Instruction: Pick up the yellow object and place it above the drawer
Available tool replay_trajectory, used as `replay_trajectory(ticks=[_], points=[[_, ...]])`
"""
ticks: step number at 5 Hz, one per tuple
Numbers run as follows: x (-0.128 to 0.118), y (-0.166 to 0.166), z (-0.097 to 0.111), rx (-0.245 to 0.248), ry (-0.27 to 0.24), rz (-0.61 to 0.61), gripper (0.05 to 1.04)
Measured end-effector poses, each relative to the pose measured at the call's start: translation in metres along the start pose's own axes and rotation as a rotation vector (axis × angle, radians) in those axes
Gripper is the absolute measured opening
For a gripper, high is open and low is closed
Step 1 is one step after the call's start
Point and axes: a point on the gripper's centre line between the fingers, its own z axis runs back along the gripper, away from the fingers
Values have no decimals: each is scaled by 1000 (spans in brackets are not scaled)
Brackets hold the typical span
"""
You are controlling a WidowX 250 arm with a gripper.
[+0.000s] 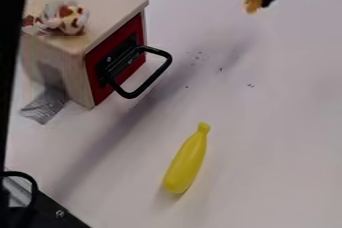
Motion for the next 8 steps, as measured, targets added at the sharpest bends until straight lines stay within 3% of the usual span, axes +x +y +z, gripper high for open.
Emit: replay_trajectory(ticks=[1,2,3,5,6,7,8], points=[[-29,48,58,20,-1,35,169],[-69,88,95,19,13,88,168],[-108,136,106,36,56,135,168],[-162,181,85,28,89,155,168],[-178,189,63,22,90,135,168],[-186,197,55,36,80,136,215],[-191,198,47,45,95,131,497]])
